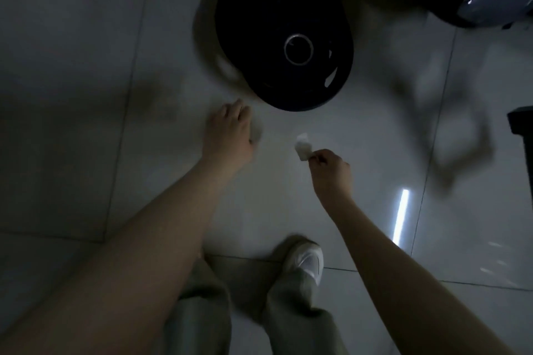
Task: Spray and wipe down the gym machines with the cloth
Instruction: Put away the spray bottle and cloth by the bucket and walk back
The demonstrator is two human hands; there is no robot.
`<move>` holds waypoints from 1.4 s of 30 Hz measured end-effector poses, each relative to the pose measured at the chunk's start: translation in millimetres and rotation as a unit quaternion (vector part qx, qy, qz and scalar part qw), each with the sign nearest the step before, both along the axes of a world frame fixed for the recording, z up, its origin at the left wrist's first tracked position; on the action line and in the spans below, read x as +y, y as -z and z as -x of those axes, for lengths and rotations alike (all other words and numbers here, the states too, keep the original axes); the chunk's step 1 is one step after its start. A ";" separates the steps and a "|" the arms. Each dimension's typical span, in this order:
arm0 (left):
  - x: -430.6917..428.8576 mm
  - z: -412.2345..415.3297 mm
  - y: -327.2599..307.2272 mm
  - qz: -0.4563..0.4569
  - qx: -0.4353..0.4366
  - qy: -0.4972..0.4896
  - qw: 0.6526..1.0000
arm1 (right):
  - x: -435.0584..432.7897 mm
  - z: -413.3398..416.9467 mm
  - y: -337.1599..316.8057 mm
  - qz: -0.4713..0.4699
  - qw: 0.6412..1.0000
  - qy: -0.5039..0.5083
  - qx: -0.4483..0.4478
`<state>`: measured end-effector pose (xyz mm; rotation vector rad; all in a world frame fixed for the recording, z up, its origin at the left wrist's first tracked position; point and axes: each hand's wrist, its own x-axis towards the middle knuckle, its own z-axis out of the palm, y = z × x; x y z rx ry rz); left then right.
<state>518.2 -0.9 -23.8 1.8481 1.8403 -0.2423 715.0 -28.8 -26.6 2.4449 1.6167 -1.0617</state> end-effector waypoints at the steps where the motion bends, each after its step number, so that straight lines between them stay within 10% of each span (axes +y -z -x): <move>1: -9.9 7.1 -12.4 0.015 -0.005 -0.015 1.000 | -2.3 8.5 -13.4 0.001 1.000 0.008 0.014; 9: -82.6 107.3 -139.8 0.091 -0.039 -0.165 0.981 | -13.8 92.9 -150.8 -0.013 0.995 -0.007 0.099; 24: -267.4 195.8 -419.2 -0.006 -0.116 -0.561 0.819 | -107.6 268.7 -406.9 -0.055 0.936 -0.259 0.232; 42: -647.7 354.3 -357.2 0.030 -0.113 -0.740 0.662 | -435.7 526.3 -368.9 0.083 0.791 -0.565 0.219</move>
